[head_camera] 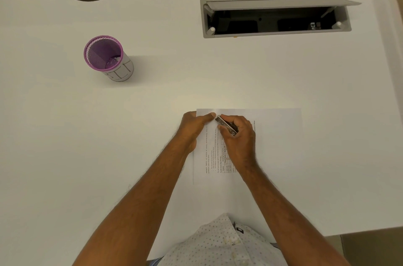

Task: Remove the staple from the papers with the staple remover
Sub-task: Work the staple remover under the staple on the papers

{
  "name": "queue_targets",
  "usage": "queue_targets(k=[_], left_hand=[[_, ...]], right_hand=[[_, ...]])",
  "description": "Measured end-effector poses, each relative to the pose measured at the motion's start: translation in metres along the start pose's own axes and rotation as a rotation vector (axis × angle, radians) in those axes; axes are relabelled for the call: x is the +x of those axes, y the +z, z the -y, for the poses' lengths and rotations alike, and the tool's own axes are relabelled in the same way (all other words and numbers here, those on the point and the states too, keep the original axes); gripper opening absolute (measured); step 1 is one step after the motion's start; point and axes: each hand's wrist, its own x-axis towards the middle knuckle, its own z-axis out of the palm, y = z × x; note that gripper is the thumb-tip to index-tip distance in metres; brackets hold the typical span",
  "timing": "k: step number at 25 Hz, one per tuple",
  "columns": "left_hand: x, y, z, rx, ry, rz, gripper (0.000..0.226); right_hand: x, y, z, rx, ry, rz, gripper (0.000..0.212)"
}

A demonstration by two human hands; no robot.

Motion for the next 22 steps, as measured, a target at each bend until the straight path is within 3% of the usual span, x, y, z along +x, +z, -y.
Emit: queue_targets(k=[9, 13, 17, 22], left_hand=[[-0.001, -0.002, 0.001, 0.01, 0.008, 0.023, 0.01], [-0.008, -0.005, -0.001, 0.057, 0.071, 0.125, 0.013], [-0.02, -0.009, -0.014, 0.213, 0.194, 0.253, 0.027], [-0.038, -0.005, -0.049, 0.384, 0.371, 0.323, 0.026]], right_hand=[[0.011, -0.012, 0.01, 0.146, 0.135, -0.026, 0.016], [0.015, -0.029, 0.02, -0.032, -0.041, 0.023, 0.017], [0.03, -0.06, 0.032, -0.346, -0.209, 0.069, 0.034], [0.04, -0.096, 0.064, -0.516, -0.312, 0.247, 0.014]])
